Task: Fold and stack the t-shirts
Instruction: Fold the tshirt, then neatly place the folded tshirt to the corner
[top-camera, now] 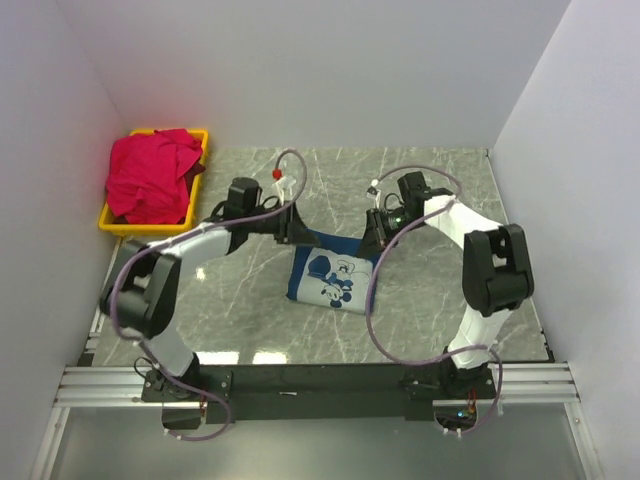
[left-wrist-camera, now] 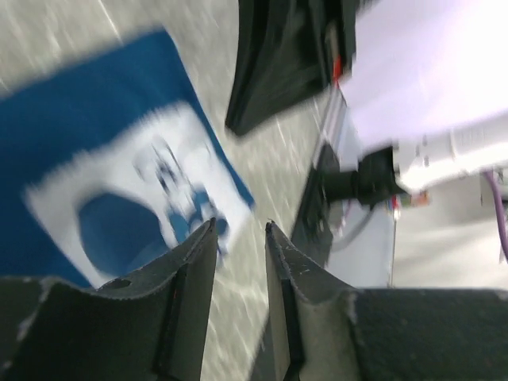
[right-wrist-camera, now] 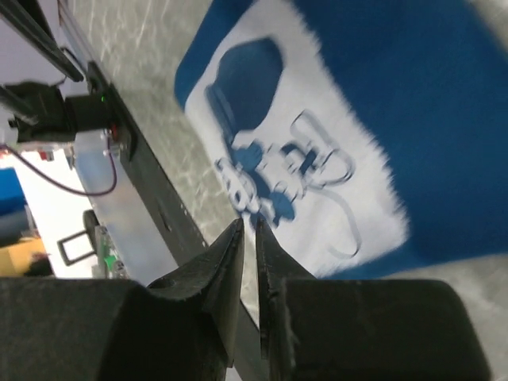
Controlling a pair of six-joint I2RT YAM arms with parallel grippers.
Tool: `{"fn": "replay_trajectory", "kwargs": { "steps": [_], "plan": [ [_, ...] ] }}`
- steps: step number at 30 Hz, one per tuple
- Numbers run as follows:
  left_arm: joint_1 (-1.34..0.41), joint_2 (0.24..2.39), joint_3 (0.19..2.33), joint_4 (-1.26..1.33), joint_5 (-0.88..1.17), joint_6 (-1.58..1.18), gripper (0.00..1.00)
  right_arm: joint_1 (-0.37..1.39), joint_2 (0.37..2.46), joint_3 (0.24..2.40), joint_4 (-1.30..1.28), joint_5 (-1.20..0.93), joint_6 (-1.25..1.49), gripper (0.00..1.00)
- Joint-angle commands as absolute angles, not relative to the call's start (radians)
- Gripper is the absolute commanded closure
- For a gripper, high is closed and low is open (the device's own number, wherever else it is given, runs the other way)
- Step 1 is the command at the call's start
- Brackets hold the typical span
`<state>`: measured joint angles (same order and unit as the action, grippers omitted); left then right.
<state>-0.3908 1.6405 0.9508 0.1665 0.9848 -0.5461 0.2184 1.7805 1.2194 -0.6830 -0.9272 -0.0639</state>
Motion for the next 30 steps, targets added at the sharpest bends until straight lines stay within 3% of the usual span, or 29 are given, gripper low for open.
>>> {"fn": "replay_trajectory", "kwargs": {
  "steps": [1, 5, 12, 19, 22, 23, 26, 28, 30],
  "plan": [
    [-0.406, 1.79, 1.041, 0.291, 0.927, -0.655, 0.63, 0.212, 1.894, 1.282, -0.612, -0.92, -0.003, 0.82],
    [-0.397, 1.966, 1.168, 0.321, 0.894, -0.718, 0.63, 0.175, 2.032, 1.362, -0.585, -0.91, 0.044, 0.84],
    [-0.328, 2.169, 1.203, 0.36, 0.867, -0.781, 0.64, 0.098, 2.204, 1.468, -0.561, -0.836, 0.094, 0.86],
    [-0.293, 2.053, 1.288, 0.183, 0.914, -0.619, 0.55, 0.074, 2.137, 1.551, -0.577, -0.726, 0.098, 0.81],
    [-0.278, 1.863, 1.292, 0.023, 0.885, -0.448, 0.46, 0.077, 1.975, 1.543, -0.578, -0.645, 0.101, 0.61],
    [-0.272, 1.812, 1.286, -0.027, 0.843, -0.366, 0.36, 0.083, 1.877, 1.533, -0.568, -0.615, 0.109, 0.48],
    [-0.226, 1.592, 1.247, -0.161, 0.729, -0.269, 0.14, 0.161, 1.707, 1.479, -0.574, -0.457, 0.101, 0.32],
    [-0.166, 1.539, 1.243, -0.259, 0.707, -0.258, 0.0, 0.27, 1.652, 1.434, -0.589, -0.353, 0.088, 0.31],
    [-0.109, 1.496, 1.258, -0.337, 0.671, -0.258, 0.01, 0.348, 1.614, 1.395, -0.61, -0.206, 0.083, 0.31]
  ]
}}
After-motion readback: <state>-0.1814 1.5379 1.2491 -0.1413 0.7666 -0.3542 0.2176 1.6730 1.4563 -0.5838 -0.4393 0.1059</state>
